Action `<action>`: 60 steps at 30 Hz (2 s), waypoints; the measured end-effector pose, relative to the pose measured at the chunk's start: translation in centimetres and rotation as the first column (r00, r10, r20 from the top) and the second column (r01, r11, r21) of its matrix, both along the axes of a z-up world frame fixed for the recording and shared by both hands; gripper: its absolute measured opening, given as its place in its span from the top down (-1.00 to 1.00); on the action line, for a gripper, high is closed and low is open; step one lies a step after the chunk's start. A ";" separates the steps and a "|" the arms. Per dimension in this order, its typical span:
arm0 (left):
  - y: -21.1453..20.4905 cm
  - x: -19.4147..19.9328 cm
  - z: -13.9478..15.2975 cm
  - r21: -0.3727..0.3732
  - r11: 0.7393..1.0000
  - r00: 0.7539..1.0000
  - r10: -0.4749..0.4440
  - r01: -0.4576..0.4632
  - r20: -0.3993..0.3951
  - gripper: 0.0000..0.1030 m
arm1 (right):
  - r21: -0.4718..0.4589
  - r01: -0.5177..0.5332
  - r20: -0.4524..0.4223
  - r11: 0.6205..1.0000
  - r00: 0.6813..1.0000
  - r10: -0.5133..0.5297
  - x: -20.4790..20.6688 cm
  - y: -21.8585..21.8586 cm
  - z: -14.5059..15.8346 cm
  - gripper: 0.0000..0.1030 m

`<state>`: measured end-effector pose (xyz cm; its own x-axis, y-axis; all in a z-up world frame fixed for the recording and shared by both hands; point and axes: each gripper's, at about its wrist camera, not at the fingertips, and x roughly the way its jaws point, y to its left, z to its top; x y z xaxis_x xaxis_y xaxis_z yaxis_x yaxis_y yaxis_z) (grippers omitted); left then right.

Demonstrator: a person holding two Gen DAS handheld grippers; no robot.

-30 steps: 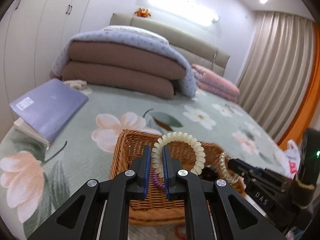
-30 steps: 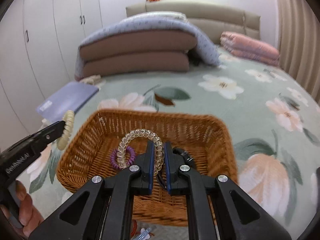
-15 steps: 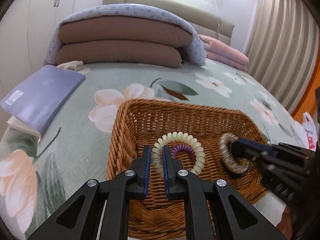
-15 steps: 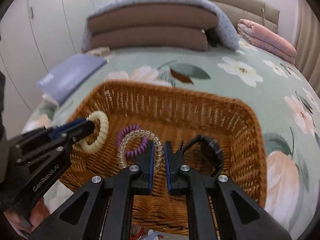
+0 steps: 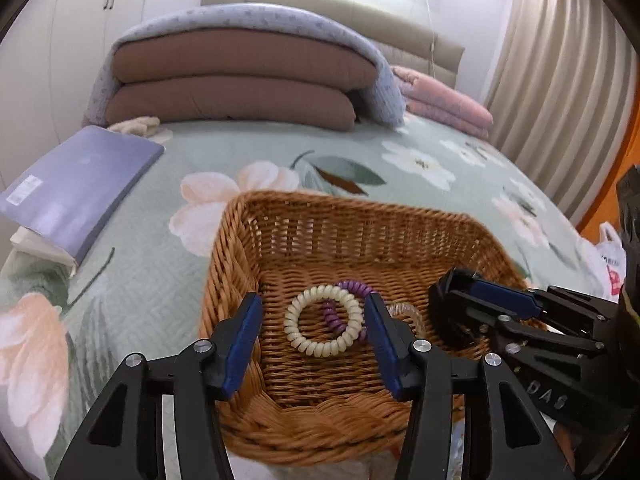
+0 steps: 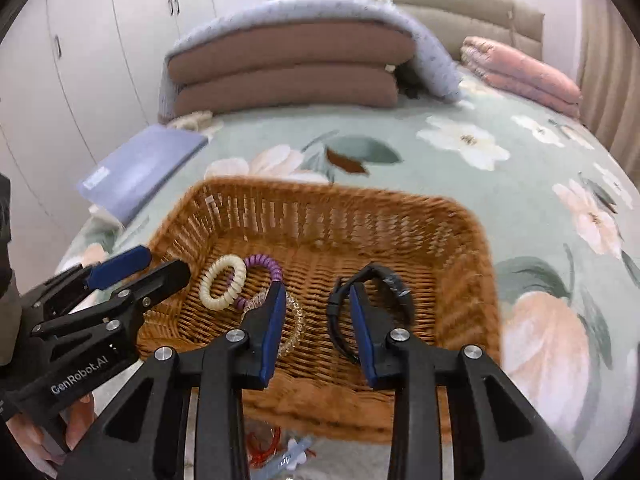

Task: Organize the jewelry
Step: 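Release the cream hair tie into the basket with the left tool while the right tool releases the bracelet, then move the left tool back to the jewelry and grasp the small charm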

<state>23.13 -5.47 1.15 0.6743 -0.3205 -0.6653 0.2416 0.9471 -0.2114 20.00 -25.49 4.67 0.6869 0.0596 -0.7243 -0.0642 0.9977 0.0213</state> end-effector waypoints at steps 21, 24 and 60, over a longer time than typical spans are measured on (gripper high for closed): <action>1.0 -21.2 6.7 -0.036 0.997 0.961 -0.062 0.074 0.271 -0.09 | 0.124 0.028 0.265 0.992 0.962 -0.060 -21.2 -2.4 1.2 0.21; 1.8 -21.9 5.8 -0.054 0.997 0.965 -0.039 0.055 0.258 -0.09 | 0.129 0.036 0.273 0.991 0.960 -0.070 -22.1 -3.1 0.5 0.21; 2.6 -15.3 -6.5 0.019 0.998 0.989 -0.062 0.065 -0.134 0.59 | 0.075 0.044 0.037 0.996 0.998 -0.047 -16.1 -2.9 -7.1 0.33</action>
<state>7.81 -2.90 -5.32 0.5579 -0.3430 -0.7557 0.2722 0.9358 -0.2238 3.89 -28.39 -2.41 0.7174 0.0800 -0.6921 -0.0207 0.9954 0.0936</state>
